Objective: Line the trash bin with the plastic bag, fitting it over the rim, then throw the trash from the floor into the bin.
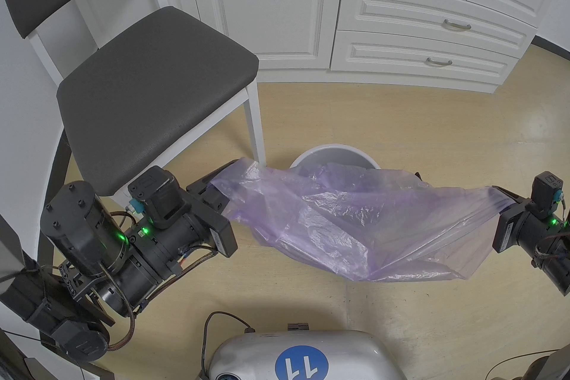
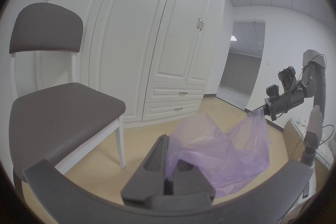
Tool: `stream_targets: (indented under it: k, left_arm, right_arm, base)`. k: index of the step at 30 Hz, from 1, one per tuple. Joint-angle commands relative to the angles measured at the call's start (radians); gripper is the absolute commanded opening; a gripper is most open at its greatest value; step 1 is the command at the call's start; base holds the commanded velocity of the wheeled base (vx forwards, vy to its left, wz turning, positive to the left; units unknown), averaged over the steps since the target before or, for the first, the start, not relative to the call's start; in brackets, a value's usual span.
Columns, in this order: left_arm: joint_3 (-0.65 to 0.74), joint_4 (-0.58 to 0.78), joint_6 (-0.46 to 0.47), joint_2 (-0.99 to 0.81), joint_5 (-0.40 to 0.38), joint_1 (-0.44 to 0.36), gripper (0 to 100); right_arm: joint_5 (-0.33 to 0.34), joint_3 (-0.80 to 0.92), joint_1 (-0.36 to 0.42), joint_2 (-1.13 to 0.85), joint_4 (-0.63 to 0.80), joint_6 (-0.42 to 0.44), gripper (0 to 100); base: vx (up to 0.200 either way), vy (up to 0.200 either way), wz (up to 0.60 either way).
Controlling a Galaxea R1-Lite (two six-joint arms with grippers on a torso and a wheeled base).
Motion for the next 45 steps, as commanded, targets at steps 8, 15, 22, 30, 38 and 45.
stream_targets:
  k: [8,15,22,30,38,45]
  left_arm:
    - [-0.017,0.000,-0.001,0.007,0.001,-0.027,0]
    - [-0.026,0.000,-0.001,0.010,0.002,-0.047,0]
    - [-0.037,0.000,-0.002,0.015,0.027,-0.064,0]
    - [-0.040,0.000,-0.002,0.018,0.028,-0.082,0]
    - [-0.081,0.000,-0.005,0.056,0.100,-0.105,0]
    - [-0.096,0.000,-0.012,0.070,0.137,-0.122,0]
  right_arm:
    - [-0.002,-0.005,0.056,-0.007,-0.009,0.002,0]
    - [-0.005,-0.015,0.088,-0.004,-0.009,0.012,0]
    - [-0.005,-0.017,0.117,0.005,-0.009,0.033,0]
    - [-0.017,-0.023,0.160,0.011,-0.009,0.048,0]
    - [-0.056,-0.044,0.203,0.060,-0.009,0.114,0]
    - [-0.059,-0.046,0.223,0.091,-0.014,0.134,0]
  base:
    - [0.000,0.000,0.00]
    - [0.000,0.000,0.00]
    - [0.000,0.000,0.00]
    - [0.000,0.000,0.00]
    - [0.000,0.000,0.00]
    - [0.000,0.000,0.00]
